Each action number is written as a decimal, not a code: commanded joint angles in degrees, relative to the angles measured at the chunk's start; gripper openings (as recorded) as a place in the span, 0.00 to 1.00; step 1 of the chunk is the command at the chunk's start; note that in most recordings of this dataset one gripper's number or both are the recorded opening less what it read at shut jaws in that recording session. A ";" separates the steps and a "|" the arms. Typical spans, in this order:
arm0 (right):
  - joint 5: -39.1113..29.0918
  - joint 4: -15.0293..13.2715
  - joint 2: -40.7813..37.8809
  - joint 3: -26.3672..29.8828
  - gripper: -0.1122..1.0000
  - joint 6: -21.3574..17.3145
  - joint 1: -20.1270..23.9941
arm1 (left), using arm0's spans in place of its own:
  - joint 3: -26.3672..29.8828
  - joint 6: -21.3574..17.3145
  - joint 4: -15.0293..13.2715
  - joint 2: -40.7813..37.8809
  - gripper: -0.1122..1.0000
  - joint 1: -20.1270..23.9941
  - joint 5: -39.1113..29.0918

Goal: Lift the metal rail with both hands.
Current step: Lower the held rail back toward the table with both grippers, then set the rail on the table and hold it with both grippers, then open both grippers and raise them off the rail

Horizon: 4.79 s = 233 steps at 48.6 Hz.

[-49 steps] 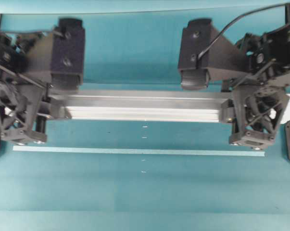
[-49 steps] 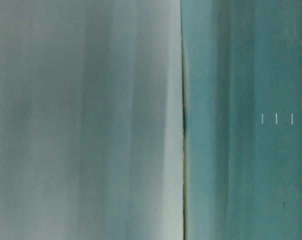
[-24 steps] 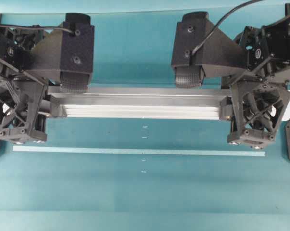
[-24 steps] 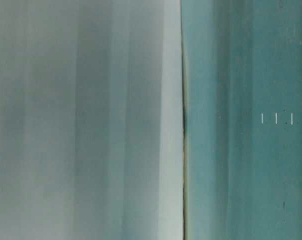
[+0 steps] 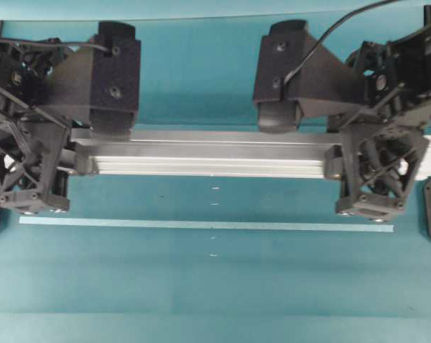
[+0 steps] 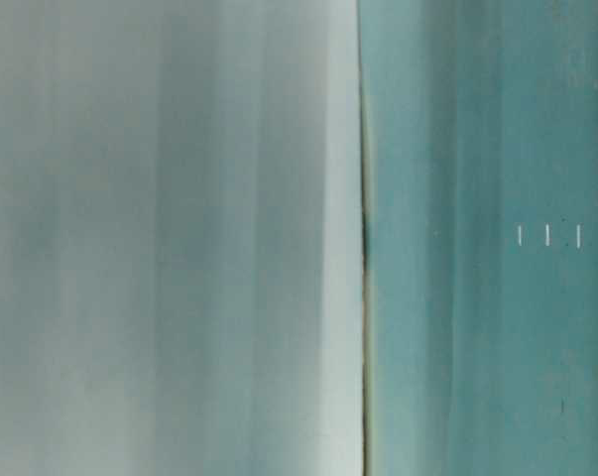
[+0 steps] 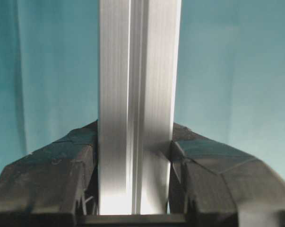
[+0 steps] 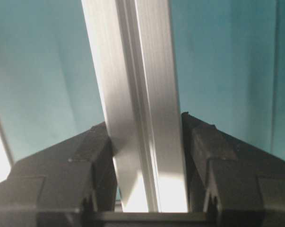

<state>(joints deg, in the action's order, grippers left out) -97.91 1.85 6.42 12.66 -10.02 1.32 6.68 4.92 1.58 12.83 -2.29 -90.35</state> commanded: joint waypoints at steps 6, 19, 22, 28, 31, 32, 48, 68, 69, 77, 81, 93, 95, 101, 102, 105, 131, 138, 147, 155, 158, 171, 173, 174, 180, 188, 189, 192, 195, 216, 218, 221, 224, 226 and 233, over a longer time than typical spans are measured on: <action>5.80 -1.76 0.44 -7.56 0.44 -0.97 -1.58 | -5.89 0.18 0.00 0.79 0.36 0.53 5.54; 17.14 -1.93 1.23 -20.30 0.44 -0.18 -2.72 | -17.14 0.44 -0.09 0.62 0.36 1.93 16.26; 19.51 -1.93 1.32 -22.50 0.44 -0.09 -2.81 | -19.34 0.44 -0.09 0.53 0.36 2.02 18.54; 24.43 -1.93 1.23 -26.72 0.44 0.18 -2.90 | -22.85 0.44 -0.09 -0.09 0.36 2.29 23.03; 26.89 -1.93 1.05 -28.48 0.44 0.53 -2.90 | -24.17 0.44 -0.09 -0.35 0.36 2.55 24.79; 27.77 -1.93 0.97 -29.09 0.44 0.62 -2.90 | -24.61 0.44 0.00 -0.44 0.36 2.64 25.31; 37.71 -1.93 -1.14 -36.12 0.44 2.72 -2.90 | -30.50 0.62 -0.09 -4.48 0.36 2.90 35.33; 48.16 -1.93 -6.94 -41.31 0.44 4.13 -2.46 | -34.80 0.70 0.00 -11.07 0.36 2.81 44.56; 48.60 -1.93 -7.21 -41.66 0.44 4.13 -2.46 | -35.07 0.79 -0.09 -11.43 0.36 2.72 45.09; 52.73 -1.93 -8.53 -43.33 0.44 4.22 -1.76 | -37.44 0.79 -0.09 -13.10 0.36 2.72 48.43; 54.32 -1.93 -9.32 -44.03 0.44 4.13 -1.49 | -38.41 0.79 -0.09 -13.71 0.36 2.64 49.92; 56.78 -1.85 -11.34 -44.65 0.44 4.13 -0.79 | -38.94 0.70 -0.09 -15.12 0.36 2.55 52.21; 57.13 -1.93 -11.78 -44.65 0.44 4.13 -0.62 | -39.02 0.70 -0.09 -15.47 0.36 2.64 52.29; 57.66 -1.85 -12.57 -44.65 0.44 4.13 -0.53 | -39.73 0.70 0.00 -16.35 0.36 2.55 53.70; 57.66 -1.85 -12.66 -44.56 0.44 4.13 -0.53 | -39.90 0.70 -0.09 -16.35 0.36 2.55 54.05; 57.83 -1.93 -12.66 -44.56 0.44 4.13 -0.53 | -40.34 0.79 -0.09 -16.35 0.36 2.55 54.58; 57.66 -0.88 -12.74 -44.56 0.44 3.87 1.05 | -41.22 0.88 -0.09 -16.35 0.36 1.41 56.60; 57.57 -0.88 -12.74 -44.47 0.44 3.87 1.05 | -41.22 0.97 -0.09 -16.35 0.36 0.97 56.60; 57.74 -0.79 -12.83 -44.38 0.44 3.87 1.14 | -41.13 1.05 -0.09 -16.44 0.36 0.26 56.69; 57.74 -0.88 -12.74 -44.47 0.44 3.87 1.14 | -41.13 0.97 -0.09 -16.52 0.36 0.18 56.87; 57.74 -0.88 -12.74 -44.47 0.44 3.78 1.14 | -41.40 0.88 -0.09 -16.61 0.36 0.18 57.39; 58.45 -0.88 -12.74 -44.91 0.44 3.34 1.14 | -42.45 0.79 -0.09 -16.70 0.36 0.18 61.26; 58.62 -0.88 -12.83 -45.18 0.44 3.34 1.14 | -42.45 0.70 -0.09 -16.70 0.36 0.18 61.79; 58.62 -0.88 -12.74 -45.26 0.44 3.34 1.14 | -42.45 0.70 -0.09 -16.79 0.36 0.18 61.96; 58.89 -0.88 -12.83 -45.44 0.44 3.43 1.23 | -42.71 0.18 -0.09 -16.70 0.36 0.18 62.23; 59.50 -0.88 -12.83 -45.44 0.44 3.52 1.14 | -43.07 0.26 -0.09 -16.52 0.36 0.18 62.14; 59.68 -0.79 -12.83 -45.44 0.44 3.52 1.14 | -43.15 0.26 -0.09 -16.52 0.36 0.18 62.05; 60.29 -0.88 -12.83 -45.44 0.44 3.43 1.14 | -43.33 0.18 -0.09 -16.44 0.38 0.18 61.96; 60.73 -0.79 -12.83 -45.53 0.44 3.43 1.23 | -43.33 0.18 0.00 -16.44 0.50 0.18 61.88; 59.15 -1.32 -12.57 -46.67 1.00 3.69 0.70 | -43.42 -0.44 -0.09 -16.35 0.86 0.53 61.79; 58.80 -1.23 -12.39 -46.76 1.00 3.78 0.62 | -43.33 -0.44 0.00 -16.35 0.86 0.53 61.88; 58.54 -1.32 -12.22 -46.93 0.99 3.96 0.44 | -43.15 -0.44 -0.09 -16.00 0.86 0.53 61.79; 58.18 -1.67 -11.69 -46.93 0.99 3.87 0.18 | -42.80 -0.53 0.00 -15.21 0.86 0.44 61.17; 57.66 -1.93 -11.16 -46.85 0.99 3.78 -0.18 | -42.28 -0.53 -0.09 -14.50 0.86 0.53 60.21; 53.09 -2.99 -8.09 -46.49 0.99 3.69 -2.29 | -40.25 -0.79 -0.09 -10.81 0.86 0.70 54.49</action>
<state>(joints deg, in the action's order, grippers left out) -42.89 -0.44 -3.60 -34.45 -6.15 0.18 -35.33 4.31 1.58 -0.88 -1.67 -33.75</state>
